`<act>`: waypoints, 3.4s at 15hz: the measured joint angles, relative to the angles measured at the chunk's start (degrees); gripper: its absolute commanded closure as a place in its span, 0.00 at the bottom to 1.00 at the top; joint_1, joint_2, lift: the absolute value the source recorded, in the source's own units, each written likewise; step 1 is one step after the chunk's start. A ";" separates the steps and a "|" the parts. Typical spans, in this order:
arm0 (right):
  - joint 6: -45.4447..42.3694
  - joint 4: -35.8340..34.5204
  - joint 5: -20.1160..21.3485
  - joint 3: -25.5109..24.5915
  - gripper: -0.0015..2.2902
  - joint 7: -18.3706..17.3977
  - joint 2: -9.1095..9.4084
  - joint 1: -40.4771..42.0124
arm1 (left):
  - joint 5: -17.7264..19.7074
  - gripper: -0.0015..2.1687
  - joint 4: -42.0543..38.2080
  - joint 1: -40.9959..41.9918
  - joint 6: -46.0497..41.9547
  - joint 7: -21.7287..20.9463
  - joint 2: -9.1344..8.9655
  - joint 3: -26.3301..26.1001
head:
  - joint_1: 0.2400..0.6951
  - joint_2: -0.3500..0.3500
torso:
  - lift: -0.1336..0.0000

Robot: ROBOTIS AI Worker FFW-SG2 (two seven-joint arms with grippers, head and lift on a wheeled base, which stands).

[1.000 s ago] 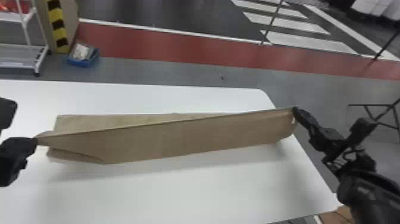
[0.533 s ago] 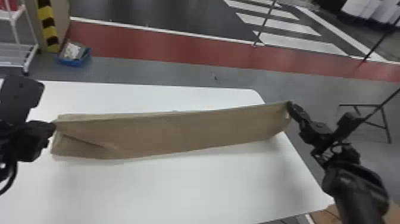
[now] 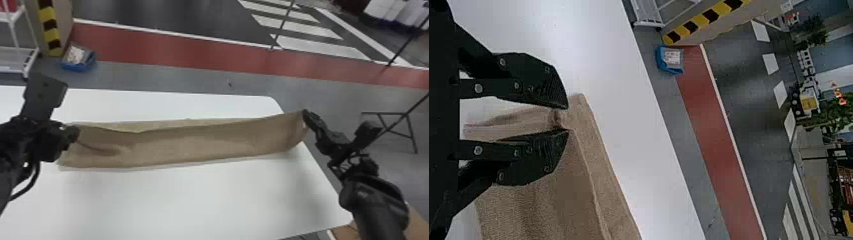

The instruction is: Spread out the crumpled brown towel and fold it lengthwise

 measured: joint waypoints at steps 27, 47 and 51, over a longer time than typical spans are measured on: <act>-0.17 -2.00 0.14 2.32 0.67 0.00 0.45 1.36 | 11.22 0.62 9.69 4.75 -12.08 -0.33 1.13 6.23 | 1.00 0.03 | 0.07; 0.38 -2.94 -0.30 3.79 0.67 -0.17 1.33 1.28 | 11.34 0.02 -4.82 16.87 -17.11 2.41 2.61 13.11 | 1.00 0.10 | 0.07; 0.76 -3.74 -0.53 3.69 0.67 -0.17 1.33 1.91 | 11.80 0.14 -5.22 17.58 -17.75 2.57 2.68 14.94 | 1.00 0.12 | 0.07</act>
